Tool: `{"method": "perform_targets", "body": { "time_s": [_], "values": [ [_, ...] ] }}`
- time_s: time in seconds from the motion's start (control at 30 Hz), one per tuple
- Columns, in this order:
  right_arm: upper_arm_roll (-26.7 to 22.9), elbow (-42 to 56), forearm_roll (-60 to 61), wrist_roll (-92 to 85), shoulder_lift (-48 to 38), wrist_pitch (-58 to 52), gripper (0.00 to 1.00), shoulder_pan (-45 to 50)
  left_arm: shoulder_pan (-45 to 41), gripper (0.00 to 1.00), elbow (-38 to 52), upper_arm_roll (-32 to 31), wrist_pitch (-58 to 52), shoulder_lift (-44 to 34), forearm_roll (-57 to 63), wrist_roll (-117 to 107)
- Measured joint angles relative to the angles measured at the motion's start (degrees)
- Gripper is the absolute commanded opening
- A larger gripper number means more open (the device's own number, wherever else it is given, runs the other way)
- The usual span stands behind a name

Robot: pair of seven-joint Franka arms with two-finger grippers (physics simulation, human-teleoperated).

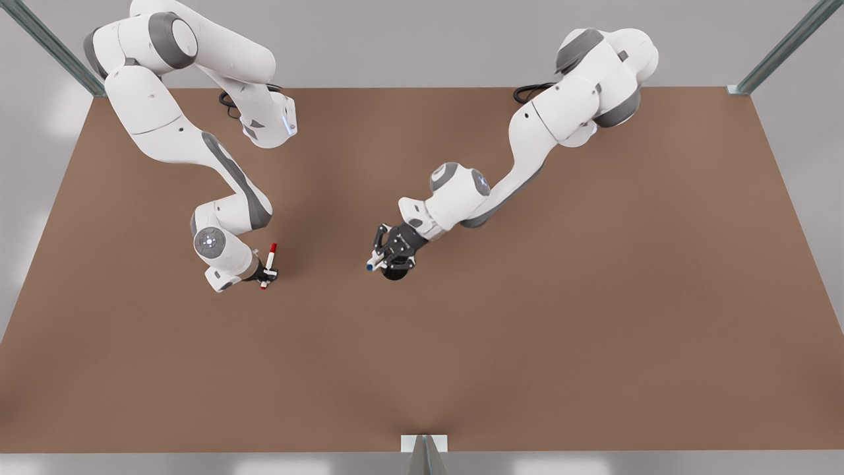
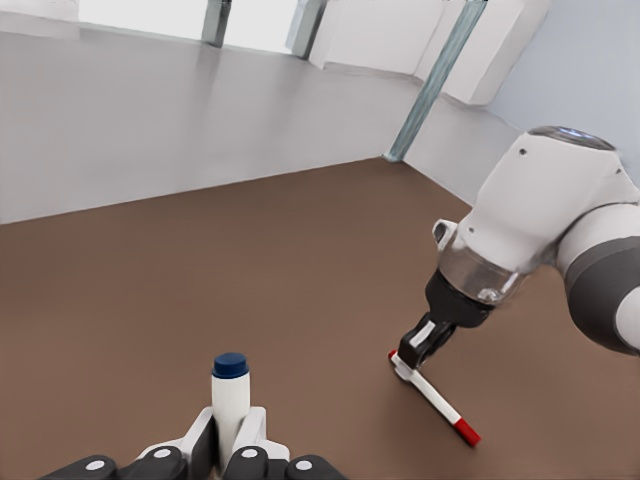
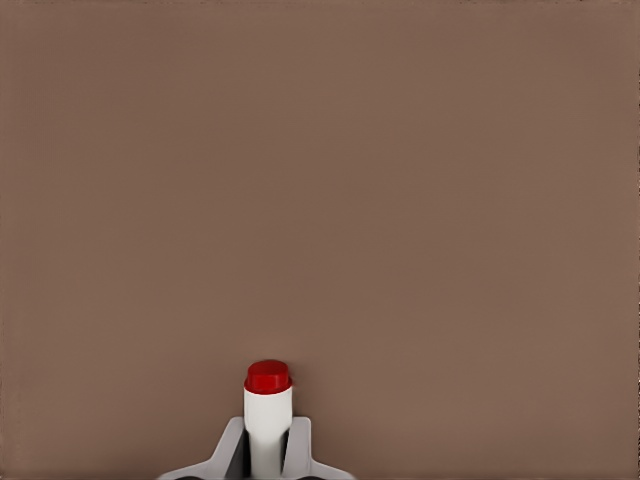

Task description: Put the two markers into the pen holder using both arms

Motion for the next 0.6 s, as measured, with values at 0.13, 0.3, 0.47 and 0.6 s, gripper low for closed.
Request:
{"method": "perform_targets", "body": {
  "time_s": [0.13,0.3,0.47,0.6],
  "values": [
    [6.9,3.9,0.0,0.0,-2.8,-3.7,0.28,-3.8,-0.1,0.21,-1.9,-0.3,2.2,0.0,0.0,4.7],
    [23.7,9.4,0.1,-0.2,-4.0,-7.3,0.28,-13.6,1.8,0.21,-3.7,-0.3,3.6,-0.3,1.2,9.7],
    [35.9,18.6,0.1,-0.3,-3.4,-10.4,0.28,-14.9,1.2,0.21,-5.4,-0.3,4.8,-0.3,2.3,13.4],
    [40.6,19.5,0.1,-0.3,-3.3,-8.2,0.28,-14.7,-0.5,1.0,-5.6,-0.3,6.0,1.1,2.7,15.3]
  ]
}}
